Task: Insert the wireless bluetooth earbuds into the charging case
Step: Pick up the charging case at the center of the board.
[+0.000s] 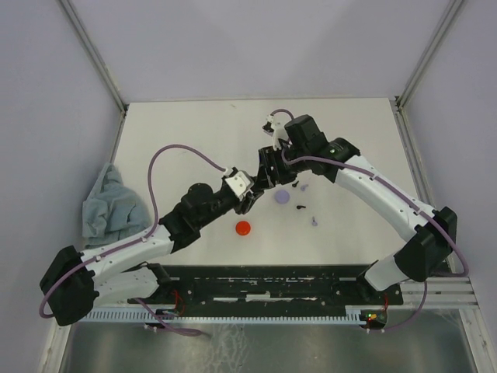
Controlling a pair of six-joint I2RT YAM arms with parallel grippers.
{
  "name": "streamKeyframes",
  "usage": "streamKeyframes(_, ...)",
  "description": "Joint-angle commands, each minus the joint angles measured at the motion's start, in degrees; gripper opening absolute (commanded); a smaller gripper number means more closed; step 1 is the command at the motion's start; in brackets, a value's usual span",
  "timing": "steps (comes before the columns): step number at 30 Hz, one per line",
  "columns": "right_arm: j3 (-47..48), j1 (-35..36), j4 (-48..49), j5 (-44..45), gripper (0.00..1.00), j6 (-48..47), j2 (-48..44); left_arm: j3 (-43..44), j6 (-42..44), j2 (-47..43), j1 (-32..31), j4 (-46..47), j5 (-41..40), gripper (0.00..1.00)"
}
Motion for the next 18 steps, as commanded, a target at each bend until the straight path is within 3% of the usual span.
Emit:
streamKeyframes(1, 1.44, 0.68, 3.93, -1.27, 0.59, 1.26, -0.12, -0.3, 3.11, -1.27, -0.34, 5.15, 2.5, 0.46)
streamKeyframes(10, 1.47, 0.97, 3.6, -2.66, 0.33, -0.33, 0.48, -0.79, 1.17, -1.97, -0.39, 6.45, 2.67, 0.48)
streamKeyframes(13, 1.52, 0.93, 3.46, -2.54, 0.22, -1.21, 0.18, -0.82, 0.64, -2.36, -0.38, 6.1, 3.3, 0.52)
streamKeyframes(18, 2.49, 0.93, 1.83, -2.49, 0.13, -3.92, -0.77, -0.73, -0.15, -4.09, -0.39, 3.96, 4.33, 0.64)
